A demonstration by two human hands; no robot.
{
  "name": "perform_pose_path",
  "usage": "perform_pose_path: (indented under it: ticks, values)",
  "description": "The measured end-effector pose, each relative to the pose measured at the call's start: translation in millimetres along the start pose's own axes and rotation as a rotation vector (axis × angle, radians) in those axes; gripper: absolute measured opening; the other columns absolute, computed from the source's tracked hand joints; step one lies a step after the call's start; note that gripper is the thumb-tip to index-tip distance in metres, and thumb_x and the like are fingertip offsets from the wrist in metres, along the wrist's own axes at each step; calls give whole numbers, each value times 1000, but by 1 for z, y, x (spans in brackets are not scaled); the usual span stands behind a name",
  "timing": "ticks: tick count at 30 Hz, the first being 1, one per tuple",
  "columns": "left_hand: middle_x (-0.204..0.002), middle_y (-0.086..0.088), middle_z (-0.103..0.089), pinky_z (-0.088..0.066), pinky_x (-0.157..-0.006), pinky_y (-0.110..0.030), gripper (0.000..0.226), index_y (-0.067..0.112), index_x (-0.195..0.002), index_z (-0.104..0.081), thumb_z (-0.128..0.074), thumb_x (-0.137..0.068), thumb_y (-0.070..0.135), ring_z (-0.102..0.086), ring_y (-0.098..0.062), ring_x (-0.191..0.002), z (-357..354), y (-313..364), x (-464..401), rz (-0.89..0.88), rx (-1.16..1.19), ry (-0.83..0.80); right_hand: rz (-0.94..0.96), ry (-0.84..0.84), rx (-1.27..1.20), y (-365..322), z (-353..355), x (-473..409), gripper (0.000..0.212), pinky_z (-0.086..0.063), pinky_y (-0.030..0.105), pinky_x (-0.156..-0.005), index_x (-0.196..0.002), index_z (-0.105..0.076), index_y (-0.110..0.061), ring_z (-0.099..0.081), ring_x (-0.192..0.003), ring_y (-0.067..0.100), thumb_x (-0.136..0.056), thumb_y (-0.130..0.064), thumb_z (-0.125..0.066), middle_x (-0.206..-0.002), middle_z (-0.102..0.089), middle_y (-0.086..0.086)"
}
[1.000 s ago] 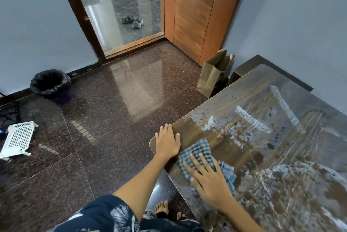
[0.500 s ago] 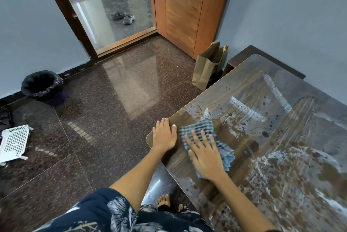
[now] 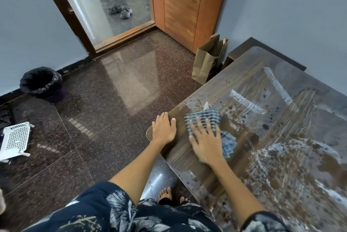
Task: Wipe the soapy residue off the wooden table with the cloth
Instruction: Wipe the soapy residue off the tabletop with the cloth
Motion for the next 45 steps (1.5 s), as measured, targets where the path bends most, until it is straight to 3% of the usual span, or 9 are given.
perform_pose_path:
  ticks: [4,8,16,22,24,31,35,40,45]
  values:
    - [-151,-10,-28,-12,-114,-47,53,3,-144,-25,-29,-100,33,-21,-28,-140,-1,0,0,-12,5,11,304,22,-30,-39,-11,48,47,-13,44,-111,-140,-40,-33,-33,-137,22,-96,-45,-31,-148,-36,-5]
    - [-149,-10,-31,-14,-113,-47,52,4,-143,-27,-29,-100,33,-23,-28,-138,-1,-2,-1,-21,7,21,434,-1,-8,-22,-18,94,45,-14,41,-108,-143,-31,-41,-25,-140,15,-99,-46,-25,-151,-30,-14]
    - [-150,-9,-29,-13,-113,-48,52,4,-143,-25,-29,-100,33,-20,-29,-140,-2,-4,-4,-45,-19,7,-44,-31,-30,23,7,1,59,-5,45,-113,-147,1,-43,2,-145,16,-89,-56,4,-156,4,-15]
    - [-151,-9,-28,-13,-113,-52,53,5,-144,-26,-28,-100,34,-20,-28,-140,-3,-5,-5,-9,8,-1,321,-79,-40,-33,-3,35,53,-24,52,-108,-142,-35,-34,-24,-141,19,-99,-45,-7,-153,-26,-6]
    - [-152,-9,-26,-11,-113,-52,53,5,-144,-25,-28,-100,34,-18,-29,-140,-3,0,-3,2,-7,4,403,-100,-57,-17,-9,60,46,-14,44,-109,-145,-27,-39,-17,-142,15,-100,-43,-19,-153,-24,-11]
    - [-155,-5,-16,2,-110,-57,55,8,-146,-19,-26,-99,37,-6,-27,-143,-5,9,3,64,-47,9,20,-96,41,77,16,0,58,10,43,-113,-145,10,-39,7,-144,16,-89,-55,14,-153,14,-12]
    - [-156,-6,-12,5,-111,-57,55,8,-146,-17,-22,-100,37,-1,-27,-144,-8,13,5,82,2,29,-81,-106,-96,49,22,-58,49,12,47,-112,-148,1,-39,10,-144,19,-100,-47,-8,-154,13,-12]
    - [-145,-8,-39,9,-111,-54,57,13,-129,-46,-11,-98,45,-14,-28,-142,-4,19,-7,98,166,75,229,-93,-53,-8,16,-48,52,-5,46,-115,-150,-16,-33,-5,-145,19,-99,-41,-12,-158,-7,-8]
    - [-132,-13,-51,5,-115,-49,66,5,-128,-46,-5,-98,46,-35,-28,-131,3,44,-41,60,174,-59,237,-29,-26,42,12,-15,48,-21,43,-111,-145,-32,-33,-29,-139,14,-98,-40,-21,-151,-30,-11]
Point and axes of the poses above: each hand's wrist, its own x-axis away from the middle knuckle, its own z-axis out of the back of the hand, y = z × x, the point moved 4 cm from there along -x, towards the middle knuckle
